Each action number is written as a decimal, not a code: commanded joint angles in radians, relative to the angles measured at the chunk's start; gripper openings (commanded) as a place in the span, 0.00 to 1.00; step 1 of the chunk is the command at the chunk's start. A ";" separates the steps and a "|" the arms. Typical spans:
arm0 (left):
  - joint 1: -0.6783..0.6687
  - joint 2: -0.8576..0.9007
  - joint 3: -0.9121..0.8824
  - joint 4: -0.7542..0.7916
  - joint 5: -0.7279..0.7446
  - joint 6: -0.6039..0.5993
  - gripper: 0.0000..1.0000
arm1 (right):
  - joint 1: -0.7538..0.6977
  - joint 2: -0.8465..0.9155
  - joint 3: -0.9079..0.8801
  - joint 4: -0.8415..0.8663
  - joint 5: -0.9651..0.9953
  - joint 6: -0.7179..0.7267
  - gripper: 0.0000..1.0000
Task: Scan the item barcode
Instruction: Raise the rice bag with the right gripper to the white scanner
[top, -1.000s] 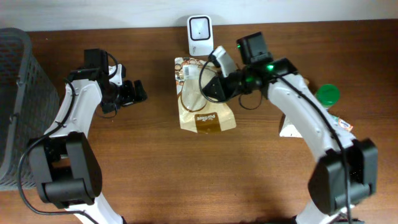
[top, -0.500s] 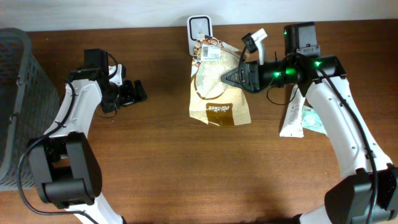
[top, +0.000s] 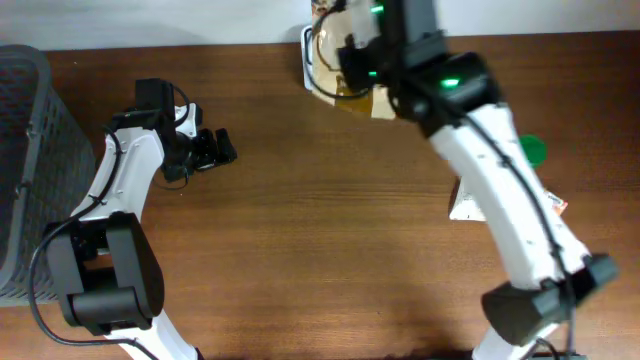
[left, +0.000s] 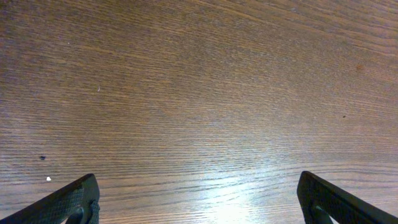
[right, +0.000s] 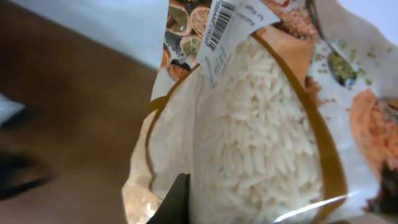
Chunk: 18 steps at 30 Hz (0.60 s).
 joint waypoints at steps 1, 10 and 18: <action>0.002 -0.011 0.007 0.002 -0.007 0.006 0.99 | 0.082 0.150 0.014 0.150 0.593 -0.365 0.04; 0.002 -0.011 0.007 0.002 -0.007 0.006 0.99 | 0.062 0.459 0.014 0.715 0.853 -0.935 0.04; 0.002 -0.011 0.007 0.002 -0.007 0.006 0.99 | 0.031 0.588 0.014 0.900 0.783 -1.130 0.04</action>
